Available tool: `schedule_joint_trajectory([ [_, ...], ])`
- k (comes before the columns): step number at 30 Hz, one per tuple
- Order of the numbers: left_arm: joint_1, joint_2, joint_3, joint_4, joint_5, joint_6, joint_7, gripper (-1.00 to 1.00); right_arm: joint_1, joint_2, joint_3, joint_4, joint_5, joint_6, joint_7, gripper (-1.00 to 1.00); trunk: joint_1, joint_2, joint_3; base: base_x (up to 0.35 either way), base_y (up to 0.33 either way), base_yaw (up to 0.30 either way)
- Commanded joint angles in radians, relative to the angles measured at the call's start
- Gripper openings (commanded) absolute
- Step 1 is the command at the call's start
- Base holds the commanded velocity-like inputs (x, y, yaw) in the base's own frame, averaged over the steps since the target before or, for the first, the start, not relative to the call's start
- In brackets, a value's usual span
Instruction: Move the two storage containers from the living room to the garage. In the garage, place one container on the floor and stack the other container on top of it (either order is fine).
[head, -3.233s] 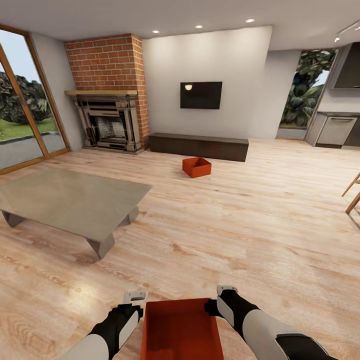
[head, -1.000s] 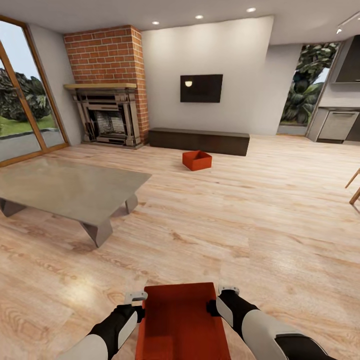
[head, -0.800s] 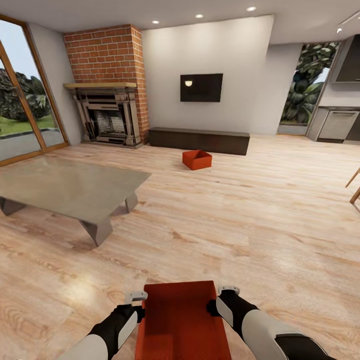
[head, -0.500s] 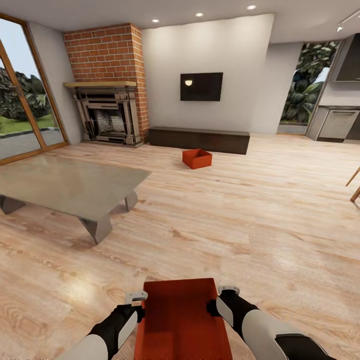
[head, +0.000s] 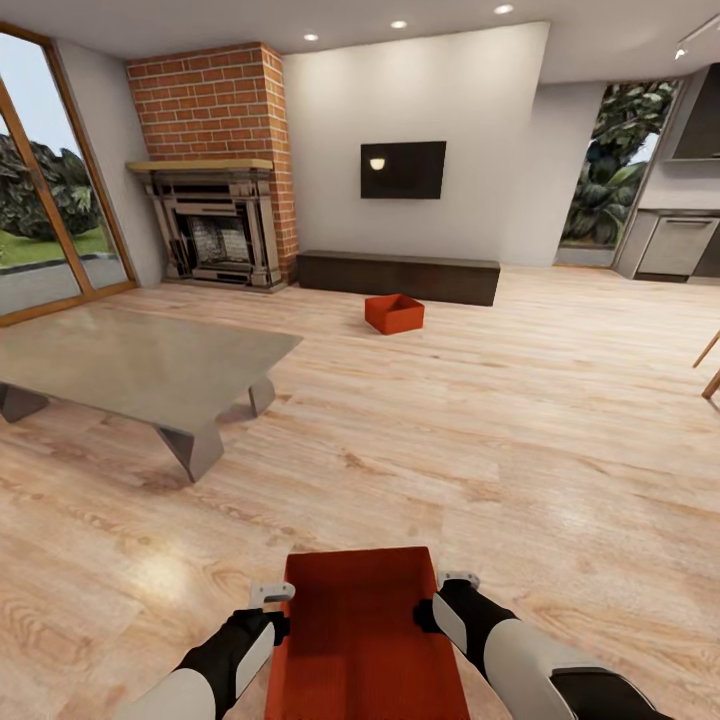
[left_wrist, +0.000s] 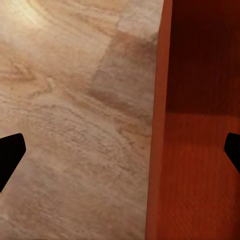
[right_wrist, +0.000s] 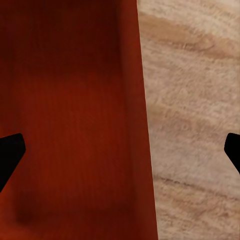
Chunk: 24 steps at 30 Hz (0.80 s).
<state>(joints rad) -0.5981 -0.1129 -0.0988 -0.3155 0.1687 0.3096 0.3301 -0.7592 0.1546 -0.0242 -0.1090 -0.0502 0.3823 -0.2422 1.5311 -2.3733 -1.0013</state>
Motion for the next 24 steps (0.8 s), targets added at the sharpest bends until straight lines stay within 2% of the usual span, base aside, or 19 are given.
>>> schedule_joint_trajectory([
  [1, 0.0, 0.001, -0.009, -0.002, 0.011, 0.005, 0.007, 1.0, 0.0, 0.0, -0.002, -0.002, -0.005, 0.004, -0.005, 1.0, 0.004, -0.008, -0.004, 0.0, 0.0, 0.0],
  [18, 0.0, 0.001, -0.008, -0.003, 0.011, 0.005, 0.007, 1.0, 0.0, 0.0, -0.002, -0.002, -0.002, 0.004, -0.005, 1.0, 0.069, -0.127, -0.057, 0.0, 0.0, 0.0],
  [24, 0.0, 0.001, -0.008, -0.003, 0.011, 0.004, 0.007, 1.0, 0.0, 0.0, -0.002, -0.002, -0.001, 0.004, -0.005, 1.0, 0.072, -0.128, -0.081, 0.0, 0.0, 0.0],
])
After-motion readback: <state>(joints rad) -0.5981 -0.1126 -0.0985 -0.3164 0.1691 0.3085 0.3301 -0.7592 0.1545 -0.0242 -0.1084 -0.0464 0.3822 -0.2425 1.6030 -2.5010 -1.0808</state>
